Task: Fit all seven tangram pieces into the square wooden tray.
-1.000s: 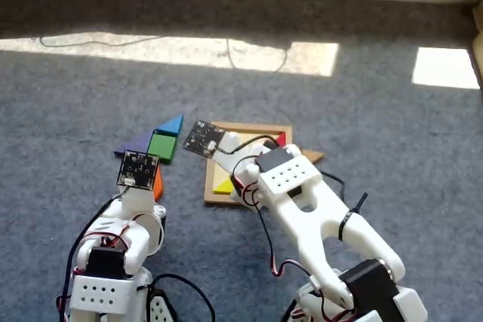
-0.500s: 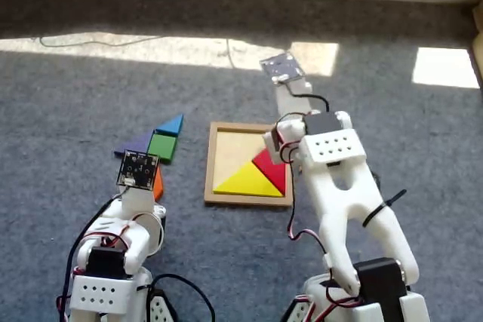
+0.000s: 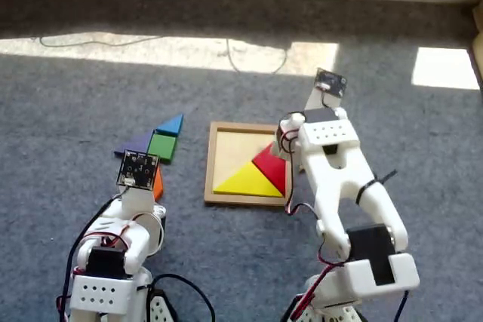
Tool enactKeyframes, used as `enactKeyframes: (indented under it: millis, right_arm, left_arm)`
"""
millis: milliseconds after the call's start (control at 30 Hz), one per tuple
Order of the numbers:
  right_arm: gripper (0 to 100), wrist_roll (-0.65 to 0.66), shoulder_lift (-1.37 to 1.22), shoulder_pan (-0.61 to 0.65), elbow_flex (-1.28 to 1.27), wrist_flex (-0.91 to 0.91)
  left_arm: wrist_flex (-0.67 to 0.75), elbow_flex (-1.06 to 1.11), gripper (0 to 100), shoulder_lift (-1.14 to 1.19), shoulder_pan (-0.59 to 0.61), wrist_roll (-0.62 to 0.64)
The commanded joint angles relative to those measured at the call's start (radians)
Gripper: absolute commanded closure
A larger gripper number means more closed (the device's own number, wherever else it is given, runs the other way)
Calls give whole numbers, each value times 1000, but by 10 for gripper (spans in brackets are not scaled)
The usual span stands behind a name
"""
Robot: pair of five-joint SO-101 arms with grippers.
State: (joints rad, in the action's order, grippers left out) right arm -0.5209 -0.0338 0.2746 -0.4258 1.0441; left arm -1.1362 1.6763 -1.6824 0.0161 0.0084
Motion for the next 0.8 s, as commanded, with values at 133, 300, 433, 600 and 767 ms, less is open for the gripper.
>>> enactKeyframes:
  millis: [133,300,433,600,767]
  right_arm:
    - [774,-129,-93,-10,151,-15]
    - [774,-224,-93,-10,154,-15]
    - [774,-281,-93,-35,154,-15]
    - [774,-321,-97,-97,156,-22]
    - [774,-322,-99,-96,156,-45]
  left_arm:
    - [-5,28,988,-10,12,-6]
    - [-5,28,988,-10,12,-6]
    - [-5,28,988,-10,12,-6]
    - [-5,28,988,-10,12,-6]
    - [-5,28,988,-10,12,-6]
